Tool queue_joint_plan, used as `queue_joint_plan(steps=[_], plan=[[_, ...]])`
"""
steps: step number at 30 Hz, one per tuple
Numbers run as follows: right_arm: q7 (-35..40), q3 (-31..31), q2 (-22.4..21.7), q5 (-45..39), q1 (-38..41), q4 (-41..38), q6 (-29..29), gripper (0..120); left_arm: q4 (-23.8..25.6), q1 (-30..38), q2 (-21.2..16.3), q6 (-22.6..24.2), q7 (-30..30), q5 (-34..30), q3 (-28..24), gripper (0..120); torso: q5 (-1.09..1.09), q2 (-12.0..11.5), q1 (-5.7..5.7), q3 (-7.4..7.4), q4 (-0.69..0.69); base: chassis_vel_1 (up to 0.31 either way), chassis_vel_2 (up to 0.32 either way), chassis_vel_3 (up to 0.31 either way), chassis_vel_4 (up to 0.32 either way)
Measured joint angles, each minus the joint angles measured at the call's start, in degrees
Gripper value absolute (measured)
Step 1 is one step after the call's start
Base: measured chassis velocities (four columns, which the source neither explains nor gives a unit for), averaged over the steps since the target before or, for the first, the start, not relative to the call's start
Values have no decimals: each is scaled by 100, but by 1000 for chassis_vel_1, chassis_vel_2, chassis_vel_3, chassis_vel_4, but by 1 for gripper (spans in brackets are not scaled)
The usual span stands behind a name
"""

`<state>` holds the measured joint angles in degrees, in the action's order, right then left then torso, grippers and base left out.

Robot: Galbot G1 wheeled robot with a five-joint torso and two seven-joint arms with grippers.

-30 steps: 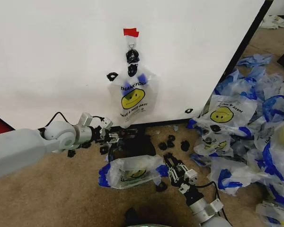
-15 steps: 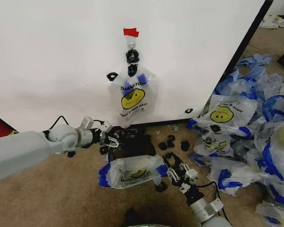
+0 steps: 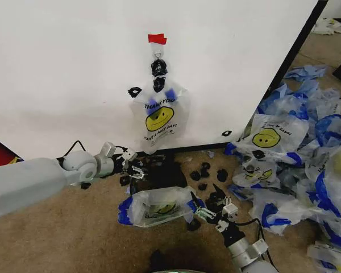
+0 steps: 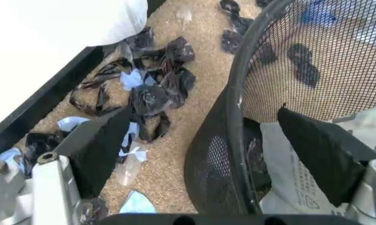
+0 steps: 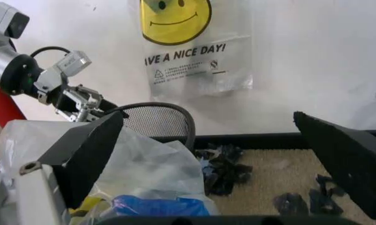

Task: Pick up the garbage bag from the wall and place it over the trash bin.

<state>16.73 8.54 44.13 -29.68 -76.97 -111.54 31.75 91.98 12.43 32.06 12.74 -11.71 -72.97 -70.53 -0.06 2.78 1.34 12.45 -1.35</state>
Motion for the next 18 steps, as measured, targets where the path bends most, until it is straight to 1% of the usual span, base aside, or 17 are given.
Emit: queue_joint_plan(steps=[1,2,3,5,6,8,10,12,16,18], plan=[[0,-4,1,1,-3,0,1,100,-3,5,3,-4,0,0,-7,91,0,0,0,0,0,0,0,0,0],[0,-20,3,4,-18,-1,3,100,-9,26,10,-13,0,0,-27,85,0,0,0,0,0,0,0,0,0],[0,-20,3,4,-18,-1,3,100,-9,26,10,-13,0,0,-27,85,0,0,0,0,0,0,0,0,0],[0,-39,10,14,-38,-1,8,100,-16,67,23,-20,0,-1,-74,76,0,0,0,0,0,0,0,0,0],[0,-42,12,19,-43,-1,10,100,-21,75,27,-22,1,-1,-86,75,0,0,0,0,0,0,0,0,0],[0,-55,16,24,-64,-2,14,100,-35,103,53,-24,0,-4,-137,63,0,0,0,0,0,0,0,0,0],[-1,-69,16,26,-69,-2,18,100,-37,132,76,-25,2,-9,-179,57,0,0,0,0,0,0,0,0,0],[-2,-71,16,27,-70,-2,19,100,-37,140,81,-25,3,-10,-189,55,0,0,0,0,0,0,0,0,0],[-15,-99,33,39,-91,13,42,100,-47,285,161,-25,5,-21,-372,34,1,0,0,0,0,0,0,0,0],[-16,-102,36,42,-95,15,45,100,-50,297,172,-25,5,-23,-387,32,1,0,0,0,0,0,0,0,0]])
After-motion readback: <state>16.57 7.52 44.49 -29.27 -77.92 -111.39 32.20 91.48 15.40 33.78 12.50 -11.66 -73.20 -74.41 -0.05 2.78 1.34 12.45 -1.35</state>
